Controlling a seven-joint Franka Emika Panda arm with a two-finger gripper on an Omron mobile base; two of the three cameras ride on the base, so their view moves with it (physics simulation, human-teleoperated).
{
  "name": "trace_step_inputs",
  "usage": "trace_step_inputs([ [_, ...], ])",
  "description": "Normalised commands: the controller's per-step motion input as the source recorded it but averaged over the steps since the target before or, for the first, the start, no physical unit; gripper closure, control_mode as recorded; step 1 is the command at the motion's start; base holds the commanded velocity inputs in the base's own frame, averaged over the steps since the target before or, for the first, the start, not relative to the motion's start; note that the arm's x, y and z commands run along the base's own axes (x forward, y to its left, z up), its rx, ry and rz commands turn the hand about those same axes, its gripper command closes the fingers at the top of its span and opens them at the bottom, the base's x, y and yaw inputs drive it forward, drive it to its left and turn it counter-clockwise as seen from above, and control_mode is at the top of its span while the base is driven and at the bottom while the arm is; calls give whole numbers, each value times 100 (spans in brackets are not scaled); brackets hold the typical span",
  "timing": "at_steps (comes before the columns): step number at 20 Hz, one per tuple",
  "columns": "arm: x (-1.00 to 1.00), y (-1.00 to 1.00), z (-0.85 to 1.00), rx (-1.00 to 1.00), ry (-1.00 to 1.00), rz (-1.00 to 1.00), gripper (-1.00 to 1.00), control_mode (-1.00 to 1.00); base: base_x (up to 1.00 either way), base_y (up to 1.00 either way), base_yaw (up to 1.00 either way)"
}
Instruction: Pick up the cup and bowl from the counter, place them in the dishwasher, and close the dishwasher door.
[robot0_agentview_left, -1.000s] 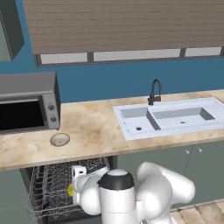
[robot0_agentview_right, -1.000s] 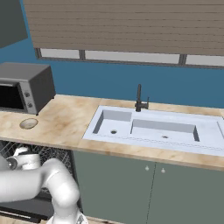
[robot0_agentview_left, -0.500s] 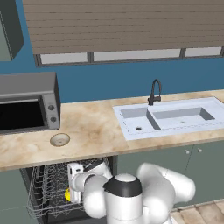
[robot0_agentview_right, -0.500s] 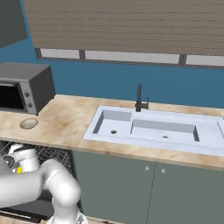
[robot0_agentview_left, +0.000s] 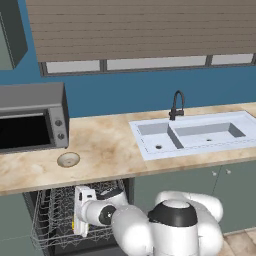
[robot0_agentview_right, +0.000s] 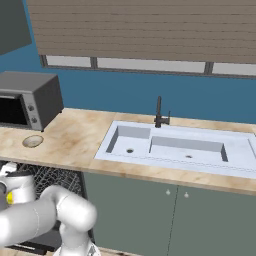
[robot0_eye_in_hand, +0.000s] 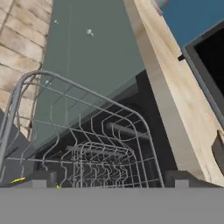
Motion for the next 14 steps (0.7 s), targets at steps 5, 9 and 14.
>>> trace_step_inputs([
  [5, -1, 0, 31, 31, 10, 0, -100, -100, 0, 0, 0],
  [9, 0, 0, 14, 15, 21, 0, -100, -100, 0, 0, 0],
  [14, 0, 0, 15, 0, 34, 0, -100, -100, 0, 0, 0],
])
